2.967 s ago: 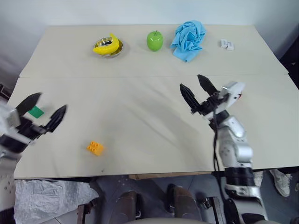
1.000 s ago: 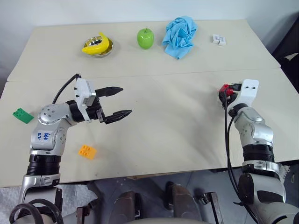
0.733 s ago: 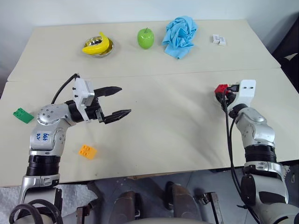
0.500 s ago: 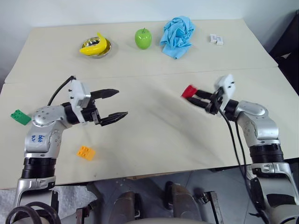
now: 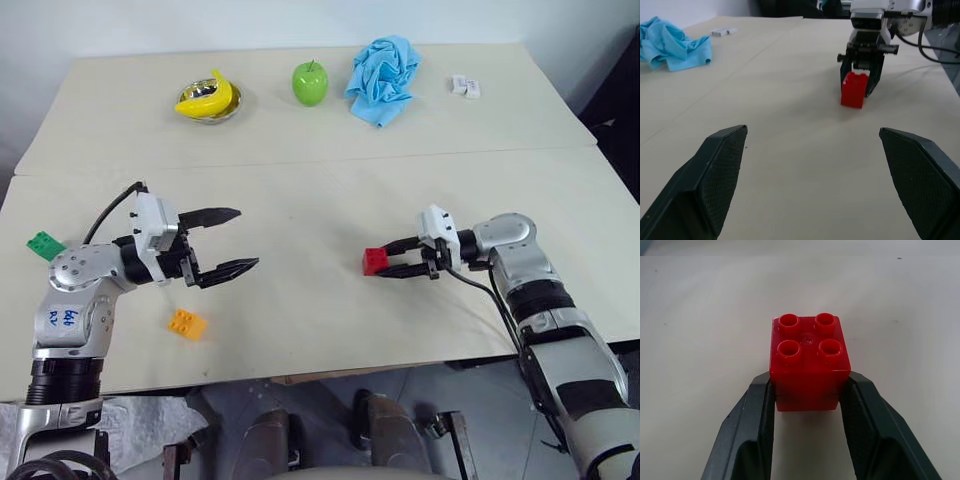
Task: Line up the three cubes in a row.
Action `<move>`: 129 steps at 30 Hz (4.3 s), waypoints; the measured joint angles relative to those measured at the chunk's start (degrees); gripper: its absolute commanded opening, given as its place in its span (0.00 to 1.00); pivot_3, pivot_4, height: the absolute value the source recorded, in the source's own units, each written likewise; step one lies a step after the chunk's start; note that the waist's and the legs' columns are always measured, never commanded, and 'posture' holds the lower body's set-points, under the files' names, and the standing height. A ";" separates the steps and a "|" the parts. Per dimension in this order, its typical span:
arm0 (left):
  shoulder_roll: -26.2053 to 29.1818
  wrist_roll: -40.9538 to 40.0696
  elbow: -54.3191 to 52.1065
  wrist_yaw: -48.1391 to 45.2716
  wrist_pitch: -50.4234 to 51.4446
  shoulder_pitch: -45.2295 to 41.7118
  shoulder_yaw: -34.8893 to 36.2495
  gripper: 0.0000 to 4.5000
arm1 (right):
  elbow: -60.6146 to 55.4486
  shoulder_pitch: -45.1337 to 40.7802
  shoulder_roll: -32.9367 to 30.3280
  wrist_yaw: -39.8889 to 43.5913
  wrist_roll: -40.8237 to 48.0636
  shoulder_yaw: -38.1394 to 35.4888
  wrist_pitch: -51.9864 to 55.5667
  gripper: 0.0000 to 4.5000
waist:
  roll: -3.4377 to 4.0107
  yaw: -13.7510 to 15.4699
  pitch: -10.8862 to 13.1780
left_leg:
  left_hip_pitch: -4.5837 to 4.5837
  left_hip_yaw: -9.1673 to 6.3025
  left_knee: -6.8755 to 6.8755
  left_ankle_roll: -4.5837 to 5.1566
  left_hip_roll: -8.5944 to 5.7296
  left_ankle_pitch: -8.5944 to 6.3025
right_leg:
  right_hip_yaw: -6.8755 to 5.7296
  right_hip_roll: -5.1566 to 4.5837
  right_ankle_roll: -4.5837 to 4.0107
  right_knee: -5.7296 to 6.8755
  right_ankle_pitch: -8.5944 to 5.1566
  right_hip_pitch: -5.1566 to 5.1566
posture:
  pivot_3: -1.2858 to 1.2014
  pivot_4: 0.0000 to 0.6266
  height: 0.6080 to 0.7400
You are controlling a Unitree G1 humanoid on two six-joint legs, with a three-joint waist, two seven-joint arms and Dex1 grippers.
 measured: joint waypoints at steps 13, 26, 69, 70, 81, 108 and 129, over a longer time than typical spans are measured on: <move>1.24 -0.35 -1.94 1.23 0.09 2.25 2.73 1.00 | 12.80 -6.49 3.75 0.24 -2.99 -0.54 -2.23 0.55 | 0.00 -0.66 0.00 | -0.06 -0.15 0.37 0.00 0.02 0.00 | -0.02 -0.08 0.00 0.26 0.00 0.05 | 0.52 0.24 1.00; 1.77 -0.78 -3.70 7.32 -0.32 16.13 17.17 1.00 | -3.66 -0.71 -3.18 0.36 9.36 -0.48 -0.50 0.99 | 0.05 -0.96 0.03 | -0.08 -0.20 0.37 -0.03 0.06 -0.03 | -0.02 -0.14 -0.06 0.28 -0.03 0.02 | 0.52 0.24 1.00; -16.67 8.81 -2.42 72.83 11.64 7.46 24.89 1.00 | -57.71 22.95 2.41 -13.68 21.79 -4.78 26.90 0.99 | -0.95 0.86 -0.64 | 0.00 -0.10 0.45 0.10 0.01 -0.30 | -0.78 -0.32 -0.65 0.31 0.35 0.01 | 0.52 0.24 1.00; -16.68 10.20 -2.13 74.73 11.75 6.47 24.46 1.00 | -57.96 22.99 2.41 -13.77 21.79 -4.77 27.37 0.99 | -0.95 0.87 -0.64 | 0.01 -0.10 0.46 0.09 0.01 -0.30 | -0.77 -0.31 -0.65 0.32 0.35 0.02 | 0.52 0.24 1.00; -20.47 13.47 3.31 82.26 10.81 -0.04 23.52 1.00 | -58.87 23.24 2.52 -14.38 21.66 -4.77 28.09 0.99 | -0.96 2.00 -0.65 | 0.04 -0.03 0.54 0.07 0.05 -0.29 | -0.71 -0.27 -0.64 0.33 0.36 0.02 | 0.52 0.24 1.00; -17.39 12.47 18.87 74.31 -3.47 -4.64 23.42 0.32 | -59.91 25.17 2.81 -16.06 21.23 -4.79 28.80 1.00 | -0.97 2.03 -0.65 | 0.00 0.08 0.51 -0.02 0.08 -0.27 | -0.72 -0.08 -0.63 0.22 0.37 0.00 | 0.52 0.24 1.00; -8.88 6.77 23.12 -12.68 2.51 -29.89 -20.40 0.32 | -64.08 48.18 -11.90 -15.72 25.01 -27.37 27.29 1.00 | -0.91 2.17 -0.63 | -0.04 0.62 0.43 -0.18 0.09 -0.23 | -0.70 0.36 -0.61 -0.10 0.36 0.09 | 0.52 0.24 1.00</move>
